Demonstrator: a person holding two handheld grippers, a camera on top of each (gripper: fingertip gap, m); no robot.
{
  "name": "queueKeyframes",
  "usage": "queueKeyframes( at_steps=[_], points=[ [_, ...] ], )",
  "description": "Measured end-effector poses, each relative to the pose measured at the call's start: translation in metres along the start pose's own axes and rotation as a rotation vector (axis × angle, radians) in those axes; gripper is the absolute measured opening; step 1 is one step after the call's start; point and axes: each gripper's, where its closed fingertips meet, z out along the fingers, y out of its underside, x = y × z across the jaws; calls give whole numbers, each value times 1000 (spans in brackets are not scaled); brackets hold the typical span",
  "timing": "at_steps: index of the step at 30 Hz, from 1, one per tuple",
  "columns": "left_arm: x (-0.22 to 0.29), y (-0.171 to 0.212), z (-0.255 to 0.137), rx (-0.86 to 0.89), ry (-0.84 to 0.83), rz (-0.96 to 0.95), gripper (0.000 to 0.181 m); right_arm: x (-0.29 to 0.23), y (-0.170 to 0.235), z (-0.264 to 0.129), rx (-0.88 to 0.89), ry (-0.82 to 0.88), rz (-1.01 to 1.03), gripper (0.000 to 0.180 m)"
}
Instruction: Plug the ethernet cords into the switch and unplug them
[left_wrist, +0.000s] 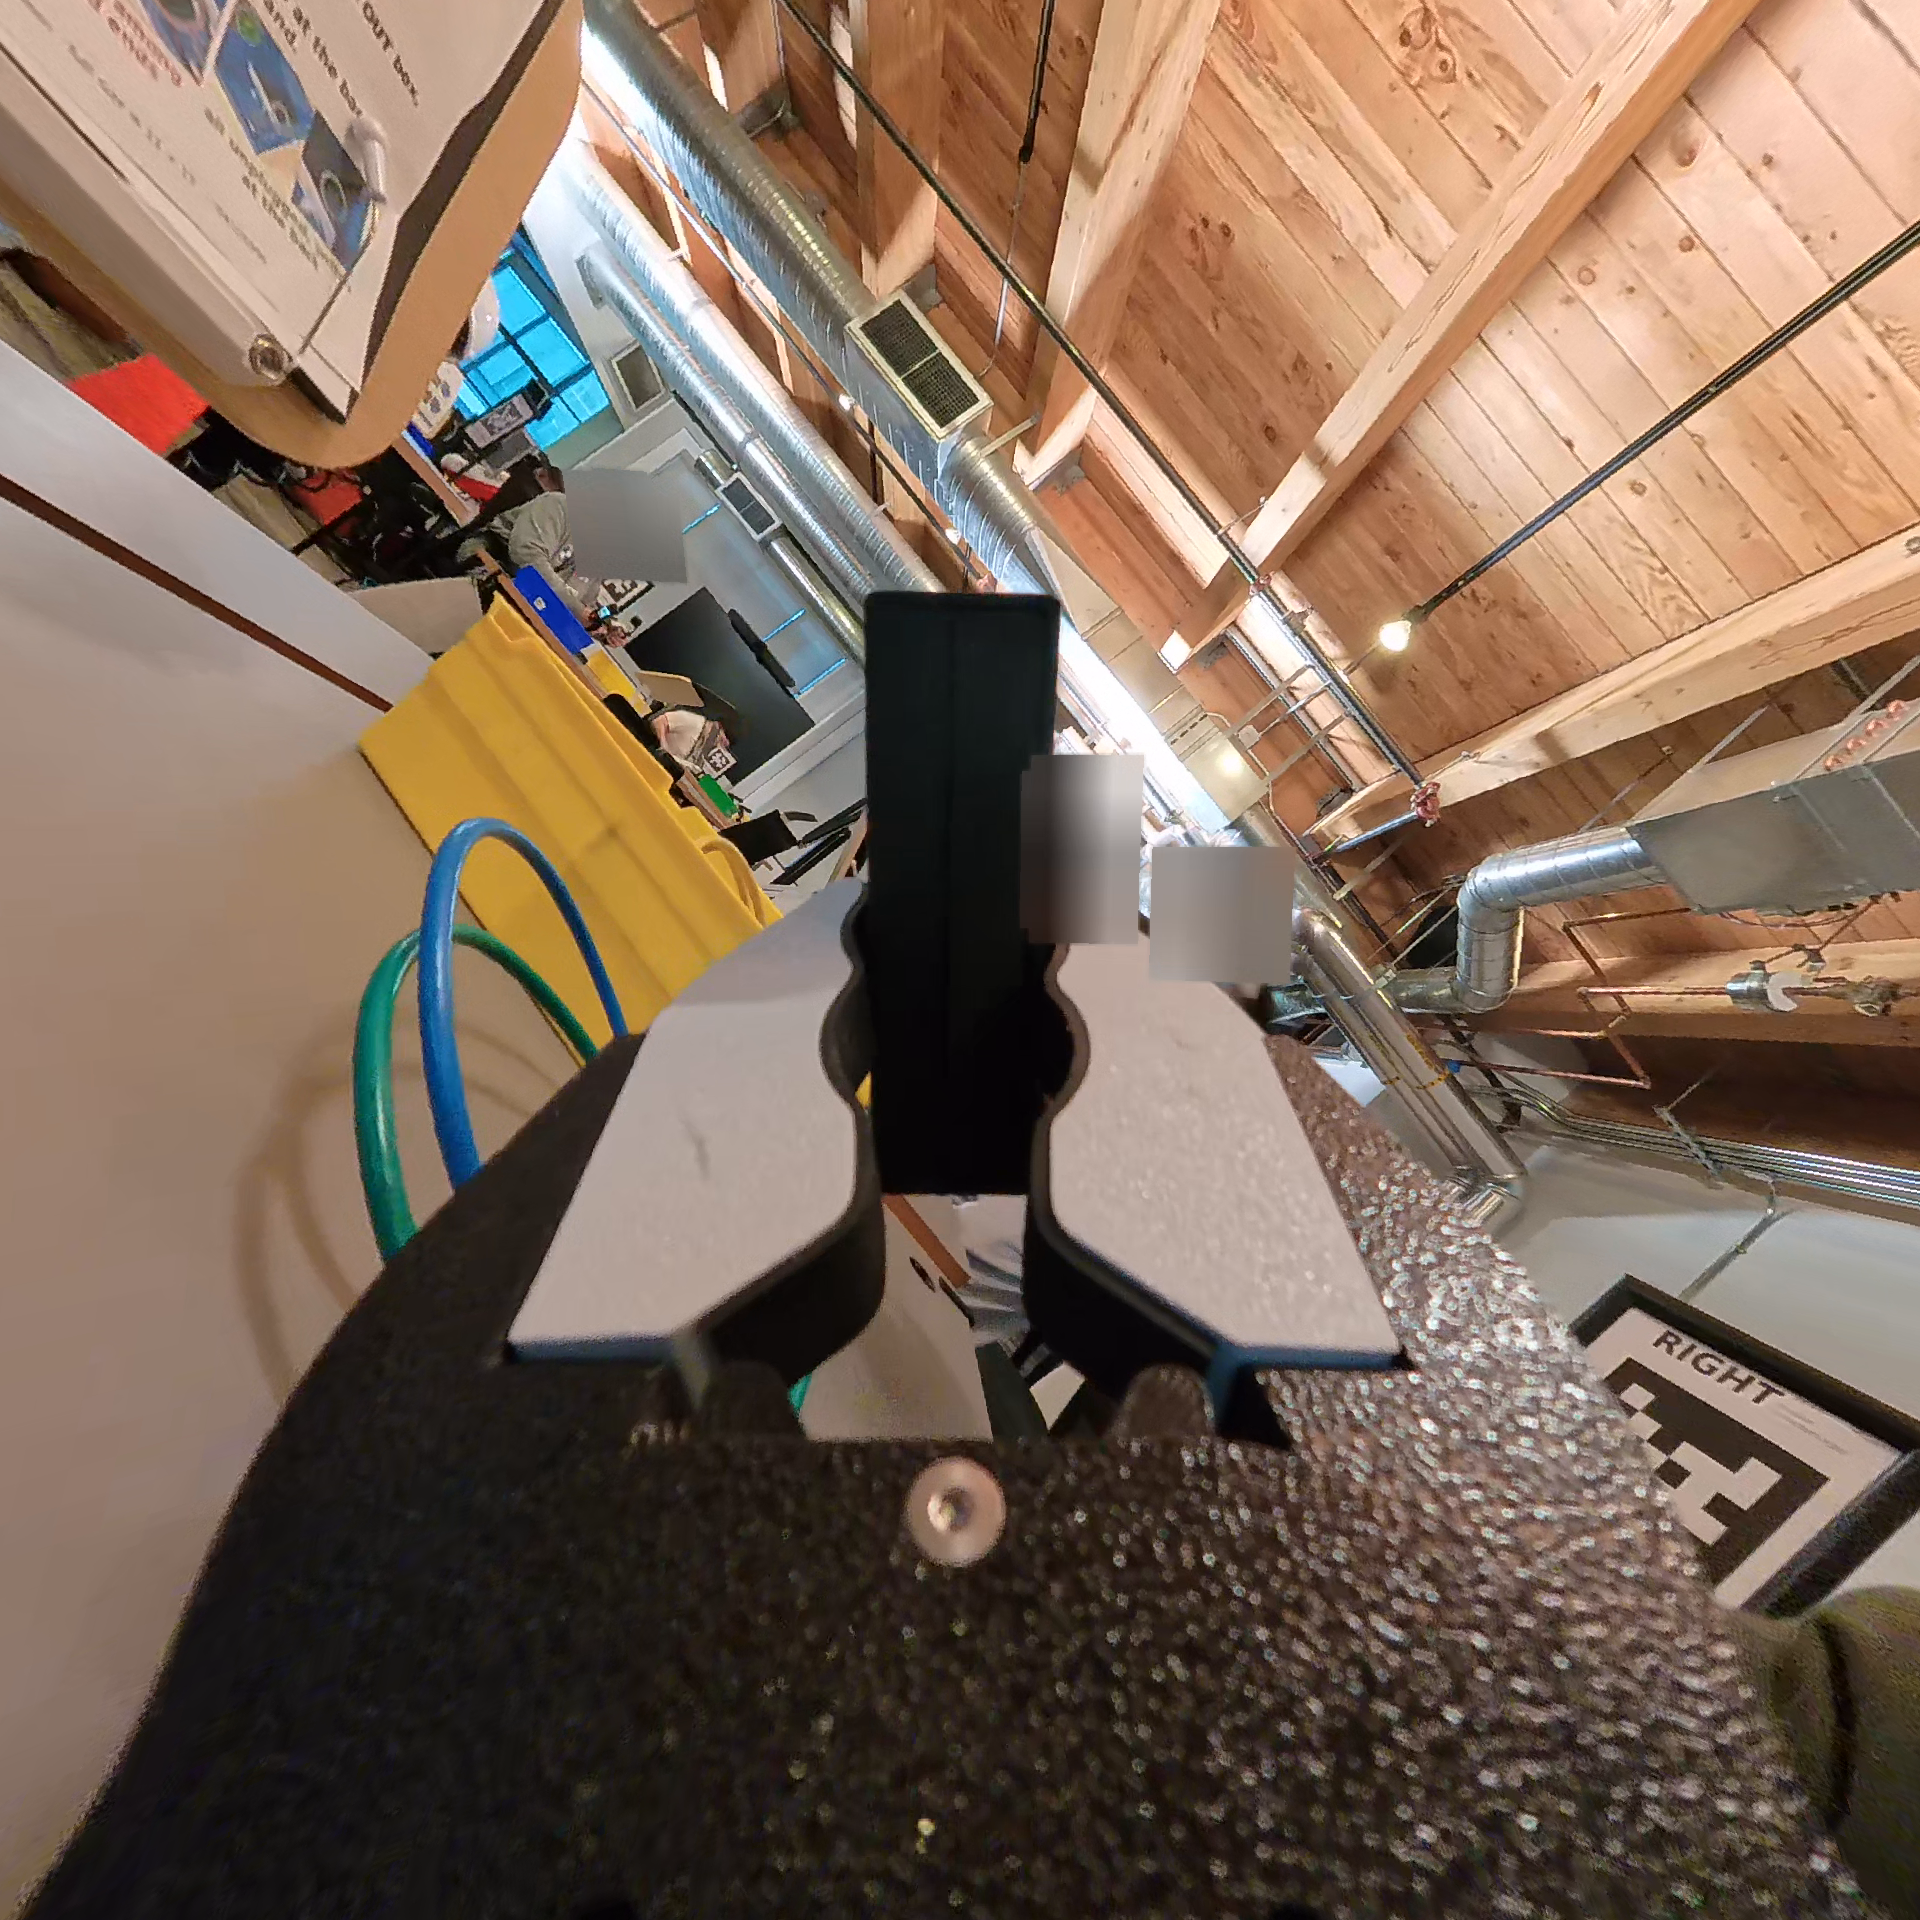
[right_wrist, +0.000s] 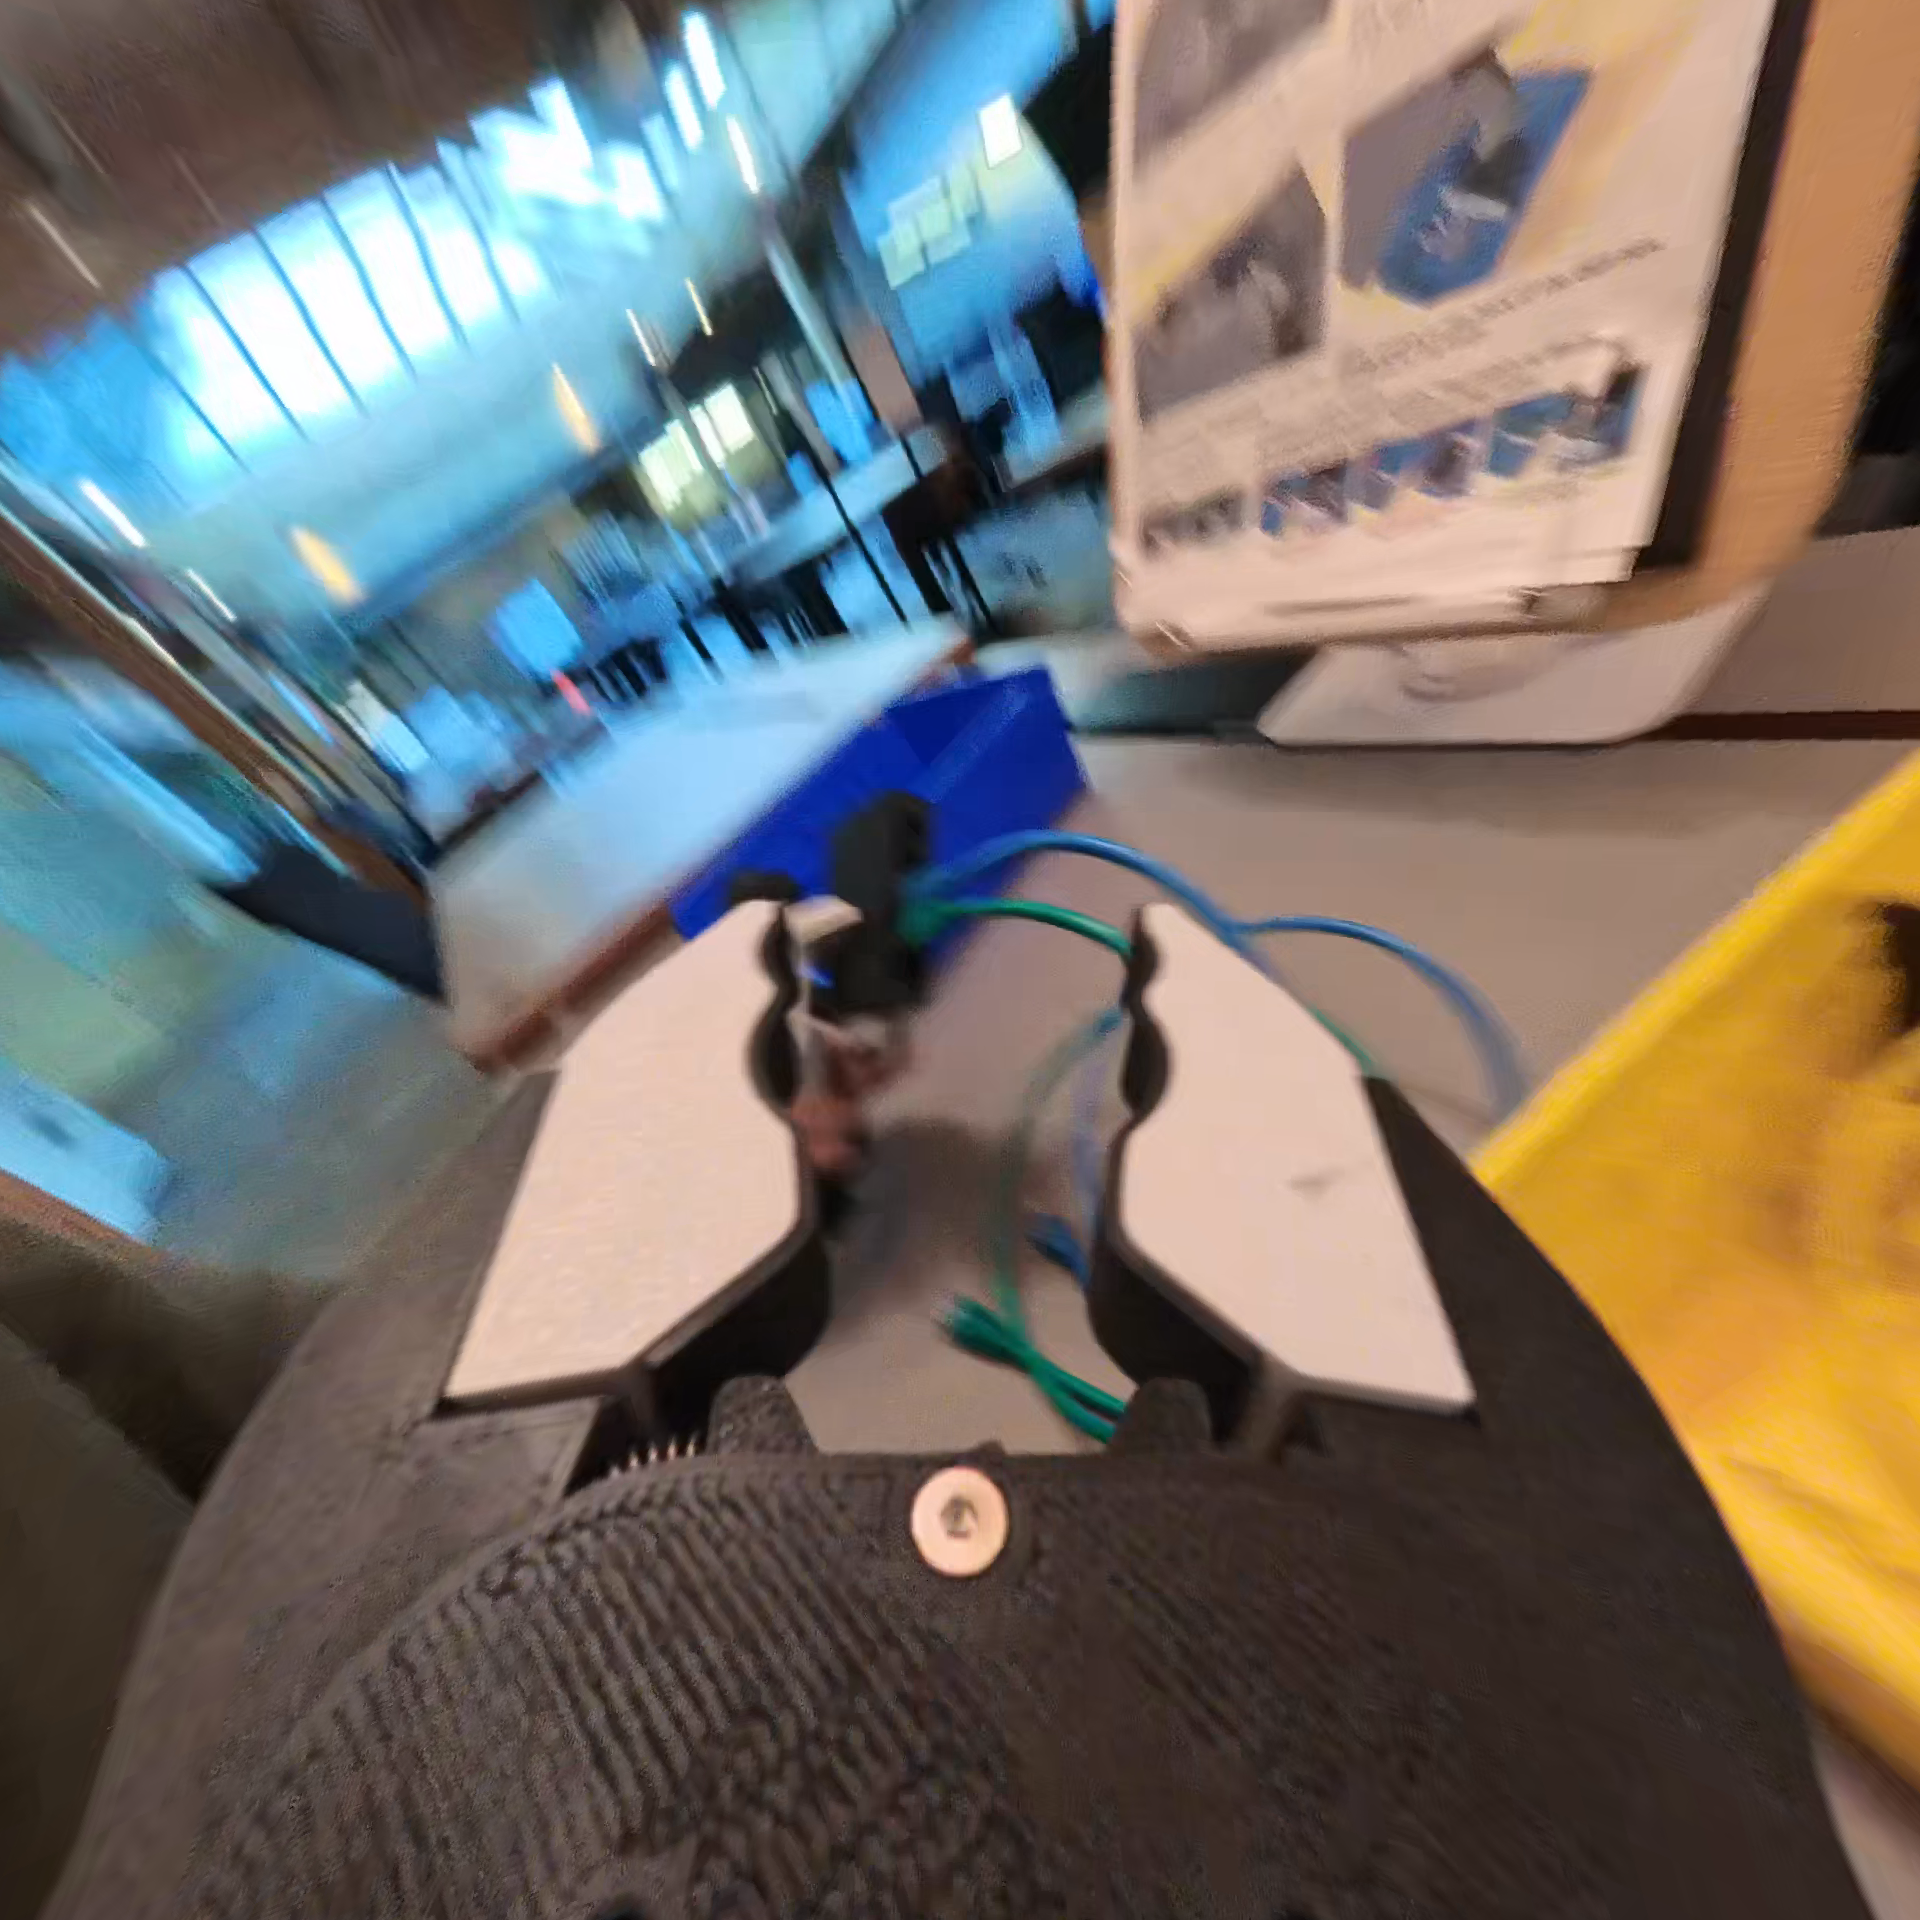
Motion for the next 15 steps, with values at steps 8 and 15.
queueKeyframes(
  at_steps=[8,15],
  points=[
    [2,35,15,-56,19,-154,27,-5,86,51,305,-41,432,38],
    [23,63,32,-160,1,-133,27,0,88,54,363,-5,403,44]
  ],
)
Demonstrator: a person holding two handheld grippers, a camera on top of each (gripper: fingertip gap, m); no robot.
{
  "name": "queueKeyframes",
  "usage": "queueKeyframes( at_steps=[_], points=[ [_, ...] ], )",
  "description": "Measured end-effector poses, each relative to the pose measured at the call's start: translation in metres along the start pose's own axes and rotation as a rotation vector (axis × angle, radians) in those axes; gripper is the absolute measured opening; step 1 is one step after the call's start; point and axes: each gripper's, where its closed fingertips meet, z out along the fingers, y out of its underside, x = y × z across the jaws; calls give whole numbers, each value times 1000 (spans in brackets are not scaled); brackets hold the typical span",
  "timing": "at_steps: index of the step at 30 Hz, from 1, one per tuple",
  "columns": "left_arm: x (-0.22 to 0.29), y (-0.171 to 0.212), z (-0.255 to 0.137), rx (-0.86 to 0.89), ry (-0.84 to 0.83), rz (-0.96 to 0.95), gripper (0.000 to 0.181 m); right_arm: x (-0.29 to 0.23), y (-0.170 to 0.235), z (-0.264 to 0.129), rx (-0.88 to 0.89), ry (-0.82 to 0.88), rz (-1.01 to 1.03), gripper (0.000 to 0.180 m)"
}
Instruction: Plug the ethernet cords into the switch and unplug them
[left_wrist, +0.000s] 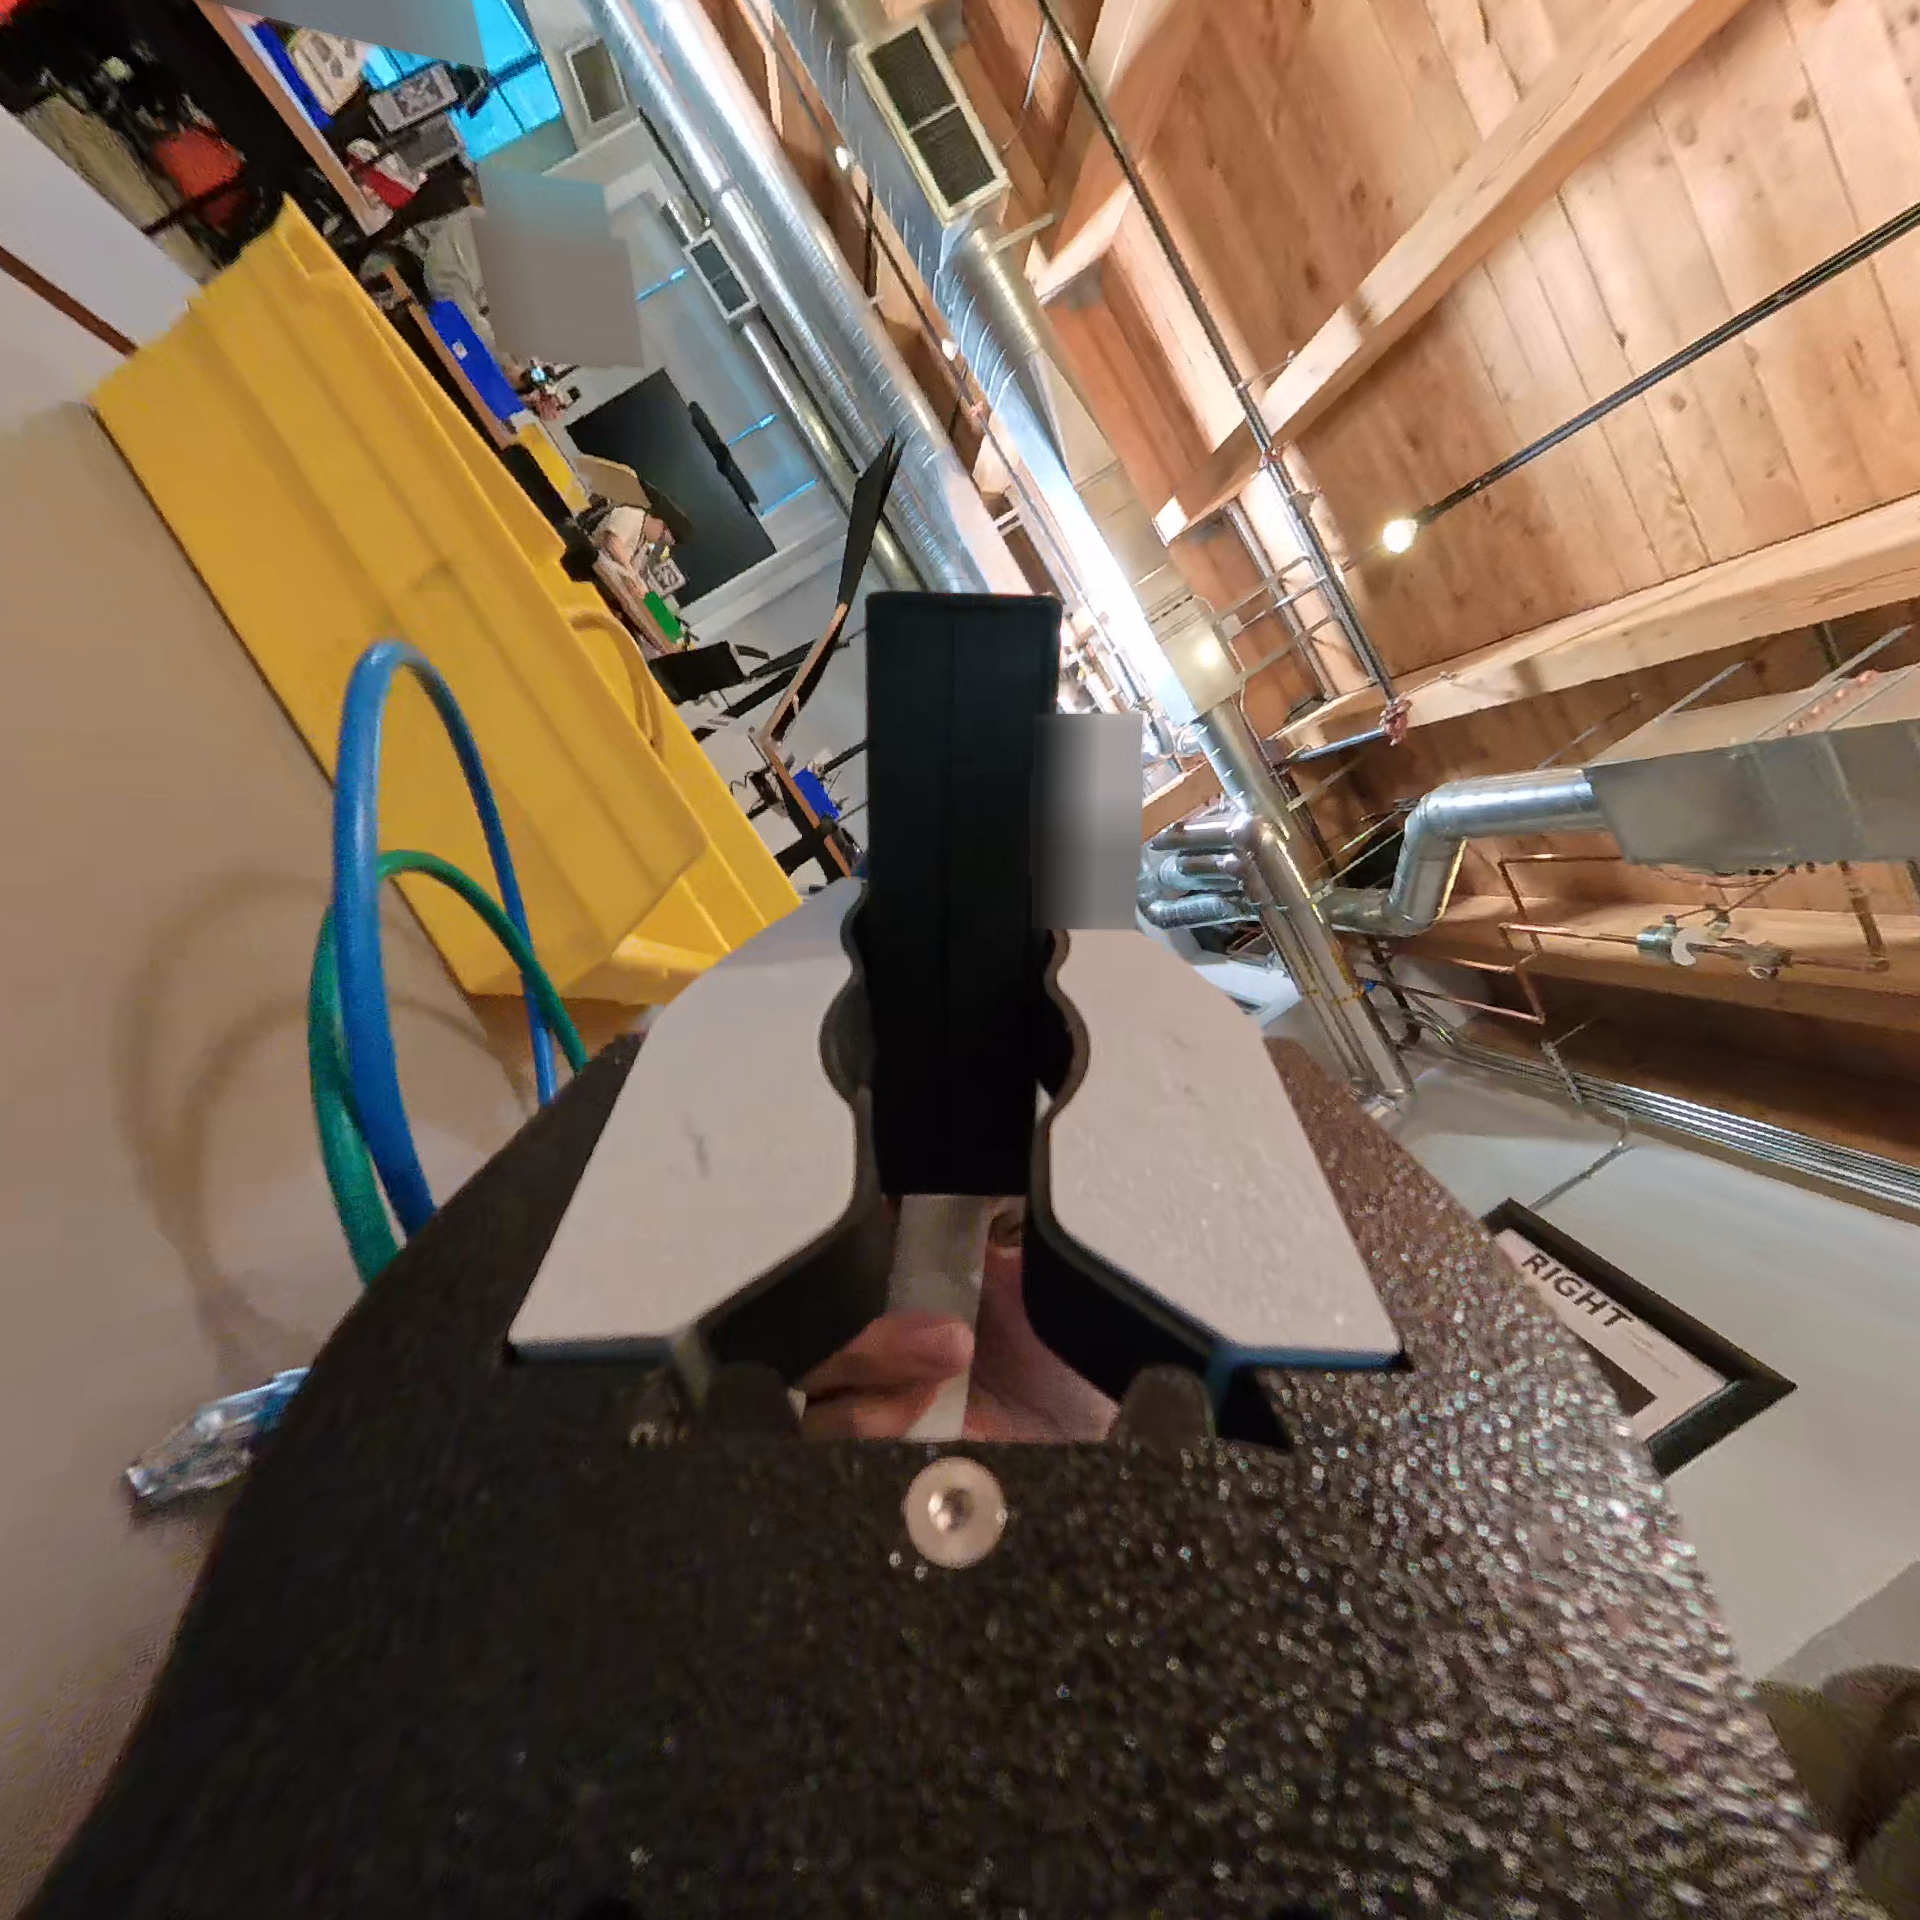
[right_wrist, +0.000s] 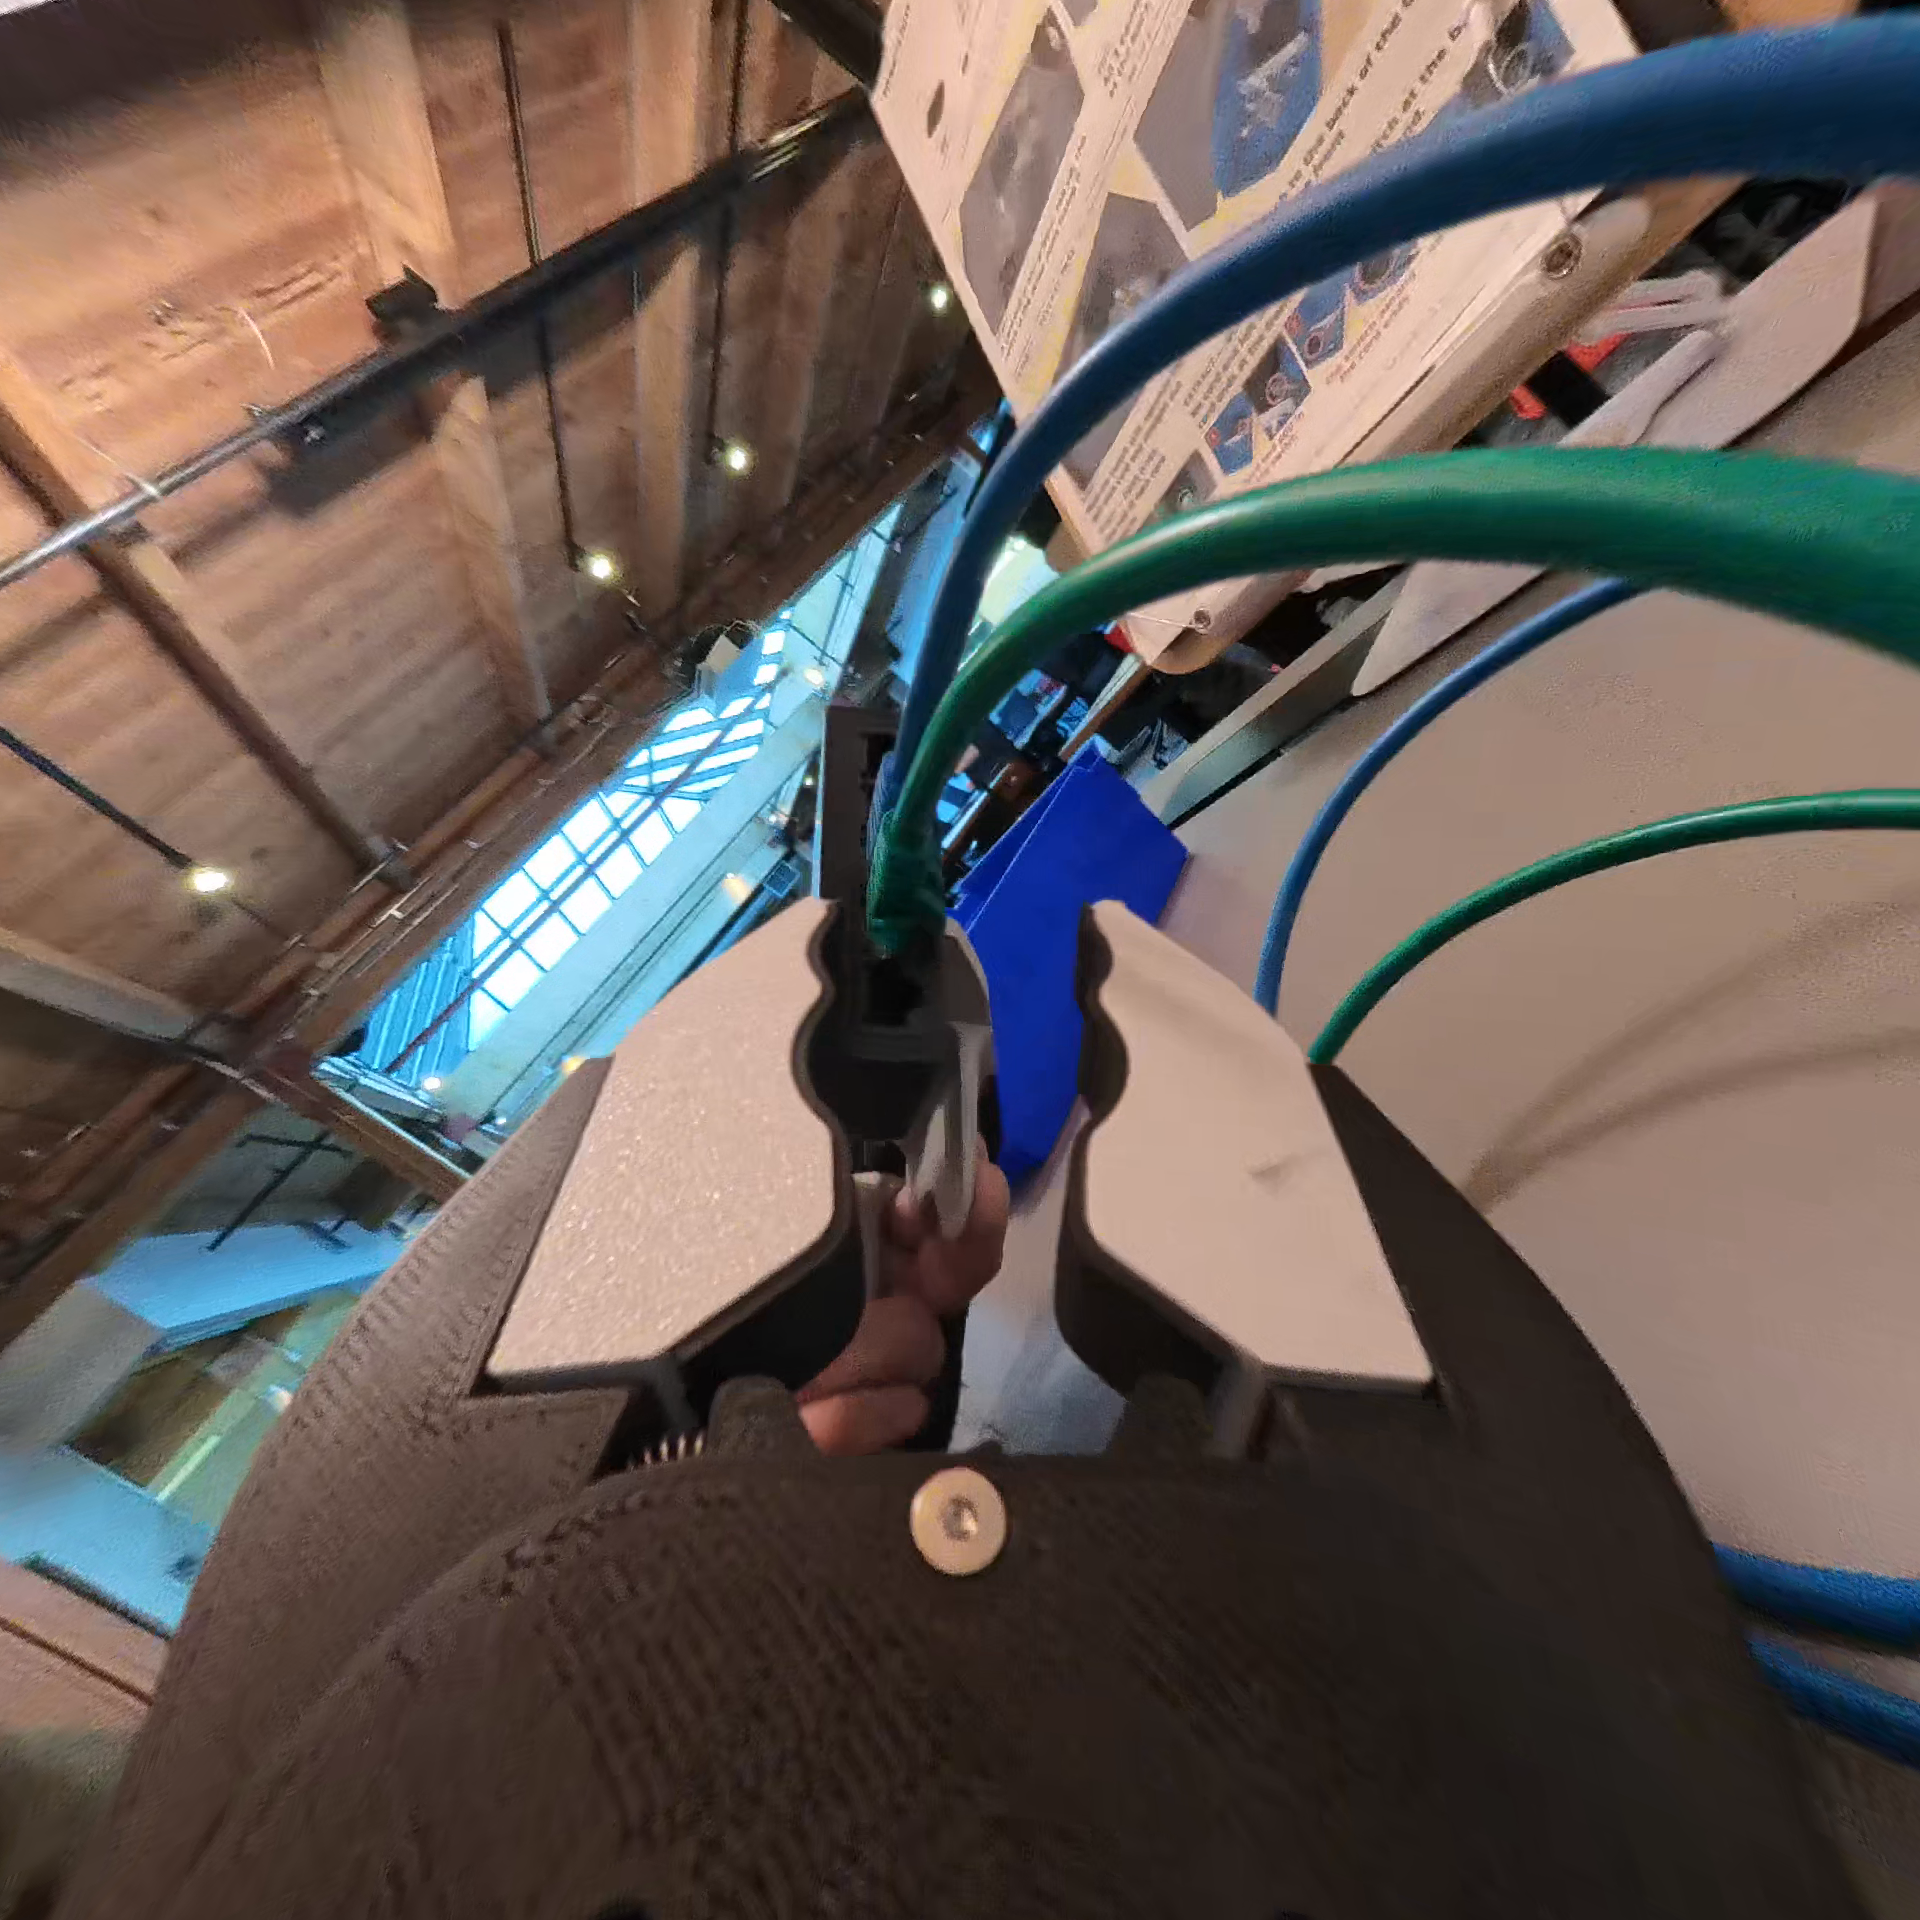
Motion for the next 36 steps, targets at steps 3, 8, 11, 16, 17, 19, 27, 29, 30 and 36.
queueKeyframes(
  at_steps=[3,8,11,16,17,19,27,29,30,36],
  points=[
    [-2,11,6,-1,-6,-63,27,-7,-1,-6,11,-40,4,16],
    [-6,29,11,-102,-1,-67,27,-2,1,-24,-43,11,44,14],
    [-4,36,12,-186,27,-99,30,-2,9,-36,-123,34,71,15],
    [-3,67,13,-382,29,-122,29,-1,6,-54,-126,57,129,14],
    [-3,69,14,-381,27,-138,29,0,5,-56,-121,71,128,14],
    [-7,72,17,-351,10,-154,29,5,3,-59,-88,118,123,14],
    [-20,72,18,-275,-33,-233,29,14,5,-64,-40,130,227,22],
    [-21,69,17,-260,-38,-227,28,14,8,-62,-43,111,258,21],
    [-20,68,17,-263,-33,-227,28,14,8,-62,-37,106,268,22],
    [-21,70,16,-280,-36,-200,29,19,8,-59,-31,119,246,14]
  ],
)
